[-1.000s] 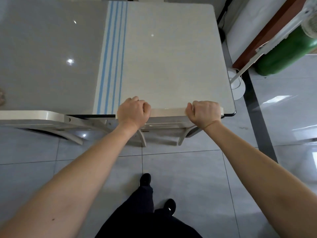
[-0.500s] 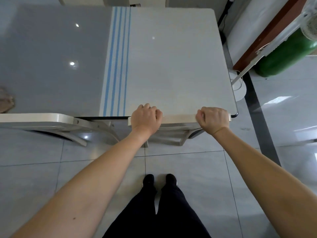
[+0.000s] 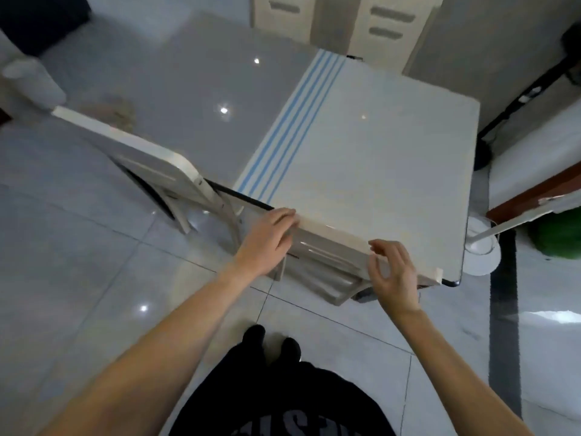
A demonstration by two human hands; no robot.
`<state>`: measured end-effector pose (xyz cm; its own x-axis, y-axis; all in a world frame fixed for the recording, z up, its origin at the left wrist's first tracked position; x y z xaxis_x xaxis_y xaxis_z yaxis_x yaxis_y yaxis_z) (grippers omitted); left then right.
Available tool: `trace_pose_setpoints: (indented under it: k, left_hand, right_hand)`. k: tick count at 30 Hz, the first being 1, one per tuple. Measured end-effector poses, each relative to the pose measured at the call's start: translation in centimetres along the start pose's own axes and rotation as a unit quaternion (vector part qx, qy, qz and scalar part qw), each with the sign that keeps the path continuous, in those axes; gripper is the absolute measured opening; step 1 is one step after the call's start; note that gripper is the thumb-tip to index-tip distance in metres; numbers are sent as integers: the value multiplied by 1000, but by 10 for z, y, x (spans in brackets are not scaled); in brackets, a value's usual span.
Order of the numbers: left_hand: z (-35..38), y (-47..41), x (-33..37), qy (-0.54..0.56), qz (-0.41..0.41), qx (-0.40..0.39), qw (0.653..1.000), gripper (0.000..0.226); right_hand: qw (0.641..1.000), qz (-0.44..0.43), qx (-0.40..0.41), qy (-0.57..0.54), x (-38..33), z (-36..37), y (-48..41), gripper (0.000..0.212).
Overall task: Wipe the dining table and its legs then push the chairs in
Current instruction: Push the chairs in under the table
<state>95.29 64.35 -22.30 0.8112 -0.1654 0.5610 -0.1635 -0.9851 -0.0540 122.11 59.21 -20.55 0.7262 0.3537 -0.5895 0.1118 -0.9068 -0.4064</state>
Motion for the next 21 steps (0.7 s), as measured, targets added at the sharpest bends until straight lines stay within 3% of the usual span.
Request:
trace_pose_setpoints:
  k: [3,6,9,12,15,21]
  left_hand:
    - [-9,59,-19,91,-131,36,987,19]
    - [-4,132,-50,179,-325,31,928,10]
    - [10,215,-83,227,-482,45,845,14]
    - [18,283,-95,289,-581,94,755,18]
    - [28,337,-94,365,-649,175,644,20]
    - [55,423,-97,438,-728,266,456,20]
  right_hand:
    - [995,-7,-88,-52,-11,26,29,19]
    - [960,107,-248,-79,-2,59,55,15]
    - [887,235,-382,-112,9,95,74,8]
    - [846,295,-406,-179,0,127,78,17]
    - [822,294,-443,-203,-28,161,67,17]
    - [776,222,-551,-215,-98,247,39,15]
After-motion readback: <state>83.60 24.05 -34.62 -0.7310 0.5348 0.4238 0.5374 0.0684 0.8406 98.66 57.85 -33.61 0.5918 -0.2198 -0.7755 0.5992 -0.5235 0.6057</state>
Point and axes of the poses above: each hand's wrist, its own y-axis away from the middle knuckle, its own z-axis out of the palm, x = y × z, the point moved 1 cm from there along -y, towards the middle knuckle, and after that the axes turned 10 degrees about -z, right-handed, at the moved point
